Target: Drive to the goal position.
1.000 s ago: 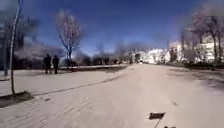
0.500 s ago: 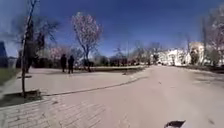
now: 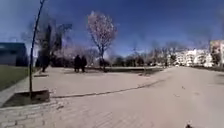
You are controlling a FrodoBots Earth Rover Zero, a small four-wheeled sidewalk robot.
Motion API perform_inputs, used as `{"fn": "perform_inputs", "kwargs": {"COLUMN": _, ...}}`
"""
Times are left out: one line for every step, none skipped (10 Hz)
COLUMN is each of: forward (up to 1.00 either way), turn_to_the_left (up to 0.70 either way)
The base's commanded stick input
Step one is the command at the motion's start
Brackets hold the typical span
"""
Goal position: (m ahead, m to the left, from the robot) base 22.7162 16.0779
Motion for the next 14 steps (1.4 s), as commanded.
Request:
{"fn": "perform_inputs", "kwargs": {"forward": 0.91, "turn_to_the_left": 0.37}}
{"fn": "perform_inputs", "kwargs": {"forward": 0.91, "turn_to_the_left": 0.37}}
{"fn": "perform_inputs", "kwargs": {"forward": 0.91, "turn_to_the_left": 0.32}}
{"fn": "perform_inputs", "kwargs": {"forward": 0.91, "turn_to_the_left": 0.30}}
{"fn": "perform_inputs", "kwargs": {"forward": 0.91, "turn_to_the_left": 0.30}}
{"fn": "perform_inputs", "kwargs": {"forward": 0.91, "turn_to_the_left": 0.30}}
{"fn": "perform_inputs", "kwargs": {"forward": 0.91, "turn_to_the_left": 0.32}}
{"fn": "perform_inputs", "kwargs": {"forward": 0.91, "turn_to_the_left": 0.35}}
{"fn": "perform_inputs", "kwargs": {"forward": 0.91, "turn_to_the_left": 0.36}}
{"fn": "perform_inputs", "kwargs": {"forward": 0.91, "turn_to_the_left": 0.20}}
{"fn": "perform_inputs", "kwargs": {"forward": 0.91, "turn_to_the_left": 0.00}}
{"fn": "perform_inputs", "kwargs": {"forward": 0.91, "turn_to_the_left": 0.00}}
{"fn": "perform_inputs", "kwargs": {"forward": 0.91, "turn_to_the_left": 0.00}}
{"fn": "perform_inputs", "kwargs": {"forward": 0.91, "turn_to_the_left": 0.00}}
